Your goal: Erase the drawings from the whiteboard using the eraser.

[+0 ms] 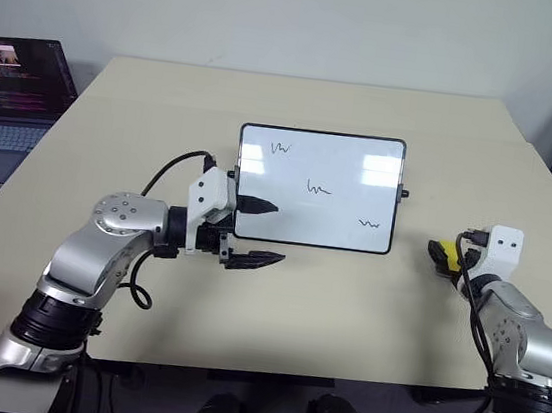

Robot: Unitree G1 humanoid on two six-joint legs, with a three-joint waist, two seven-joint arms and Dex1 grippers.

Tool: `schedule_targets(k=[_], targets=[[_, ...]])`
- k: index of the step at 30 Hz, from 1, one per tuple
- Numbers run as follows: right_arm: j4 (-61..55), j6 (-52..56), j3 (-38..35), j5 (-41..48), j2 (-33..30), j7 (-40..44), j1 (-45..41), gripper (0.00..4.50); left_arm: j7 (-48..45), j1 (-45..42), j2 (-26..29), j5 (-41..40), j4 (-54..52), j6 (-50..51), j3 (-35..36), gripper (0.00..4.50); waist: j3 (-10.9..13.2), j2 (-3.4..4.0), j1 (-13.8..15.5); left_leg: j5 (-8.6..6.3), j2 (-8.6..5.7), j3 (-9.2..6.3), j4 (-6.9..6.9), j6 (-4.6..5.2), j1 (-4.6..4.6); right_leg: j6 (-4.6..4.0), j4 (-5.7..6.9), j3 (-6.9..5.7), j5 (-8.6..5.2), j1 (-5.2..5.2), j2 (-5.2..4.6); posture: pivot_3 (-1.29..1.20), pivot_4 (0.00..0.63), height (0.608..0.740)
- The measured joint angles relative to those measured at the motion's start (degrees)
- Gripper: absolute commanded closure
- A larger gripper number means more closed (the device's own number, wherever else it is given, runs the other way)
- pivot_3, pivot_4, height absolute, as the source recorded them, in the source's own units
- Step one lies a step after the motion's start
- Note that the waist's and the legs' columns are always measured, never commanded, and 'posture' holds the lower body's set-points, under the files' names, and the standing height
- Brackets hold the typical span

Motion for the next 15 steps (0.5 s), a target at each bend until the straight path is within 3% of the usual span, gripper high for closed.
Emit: schedule_targets(k=[2,5,12,15], targets=[[1.2,-0.6,-0.1,0.0,-0.1,0.0,-0.7,0.05,0.1,0.0,0.0,0.0,0.0,0.0,0.0,0.0,0.0,0.0,0.0,0.0,0.0,-0.01,0.0,0.0,0.0,0.0,0.0,0.0,0.0,0.0,0.0,0.0,0.15,0.74],[2.8,-1.3,-0.5,0.0,-0.2,0.1,-1.5,0.67,0.4,0.2,0.2,0.0,0.0,0.0,0.0,0.0,0.0,0.0,0.0,0.0,0.0,-0.01,0.0,0.0,0.0,0.0,0.0,0.0,0.0,0.0,0.0,0.0,0.15,0.74],[3.5,-1.3,-0.9,0.0,-0.5,0.5,-1.6,3.21,0.5,0.7,0.8,0.0,0.0,0.0,0.1,0.0,0.0,0.0,0.0,0.0,0.0,-0.01,0.0,0.0,0.0,0.0,0.0,0.0,0.0,0.0,-0.01,0.0,0.15,0.74],[3.5,-1.3,-1.0,0.0,-0.5,0.5,-1.6,3.34,0.6,0.7,0.9,0.0,-0.1,0.0,0.1,0.0,0.0,0.0,0.0,0.0,0.0,0.0,0.0,0.0,0.0,0.0,0.0,0.0,0.0,0.0,-0.01,0.0,0.15,0.74]])
